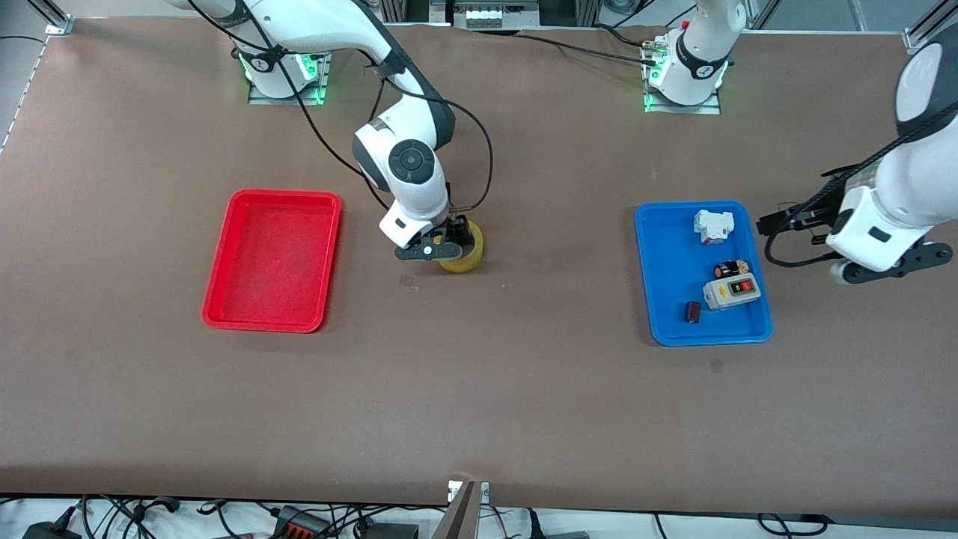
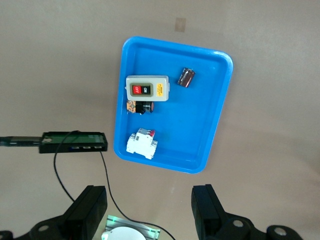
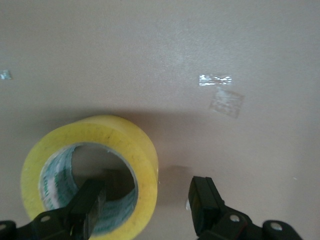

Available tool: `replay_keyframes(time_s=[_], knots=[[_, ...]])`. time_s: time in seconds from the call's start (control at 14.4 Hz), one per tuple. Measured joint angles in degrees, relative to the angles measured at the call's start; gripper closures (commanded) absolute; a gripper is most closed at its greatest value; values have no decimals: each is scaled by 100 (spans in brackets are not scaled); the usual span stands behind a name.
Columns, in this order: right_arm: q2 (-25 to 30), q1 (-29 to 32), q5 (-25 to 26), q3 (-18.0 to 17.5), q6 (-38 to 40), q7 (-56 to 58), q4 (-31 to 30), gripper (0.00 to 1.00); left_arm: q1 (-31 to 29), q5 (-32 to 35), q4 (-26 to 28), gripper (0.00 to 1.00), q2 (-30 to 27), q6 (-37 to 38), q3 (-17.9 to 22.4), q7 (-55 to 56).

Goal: Place and move tape with both arms
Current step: 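Grasp the tape with the right gripper while the left gripper withdraws, then carry the tape roll with the right gripper over the red tray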

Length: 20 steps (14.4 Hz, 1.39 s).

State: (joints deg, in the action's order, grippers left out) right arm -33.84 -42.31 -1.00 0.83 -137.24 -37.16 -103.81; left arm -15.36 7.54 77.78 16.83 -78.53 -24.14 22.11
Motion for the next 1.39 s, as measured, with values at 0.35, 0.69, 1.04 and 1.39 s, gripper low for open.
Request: replay_keyframes(time_s=[0.35, 0.69, 1.04, 1.39], knots=[[-146, 1, 0, 22, -138, 0, 2, 70, 760, -675, -12, 0, -269, -2, 1483, -916], [-147, 1, 0, 23, -140, 0, 39, 92, 1499, -1166, 0, 0, -465, -85, 2517, -1217], [339, 66, 0, 117, 642, 0, 155, 94, 1748, -1196, 323, 0, -769, -480, 2600, -1221], [1476, 927, 4, 177, 1528, 427, -252, 94, 1830, -1201, 530, 0, -970, -544, 2564, -1224]])
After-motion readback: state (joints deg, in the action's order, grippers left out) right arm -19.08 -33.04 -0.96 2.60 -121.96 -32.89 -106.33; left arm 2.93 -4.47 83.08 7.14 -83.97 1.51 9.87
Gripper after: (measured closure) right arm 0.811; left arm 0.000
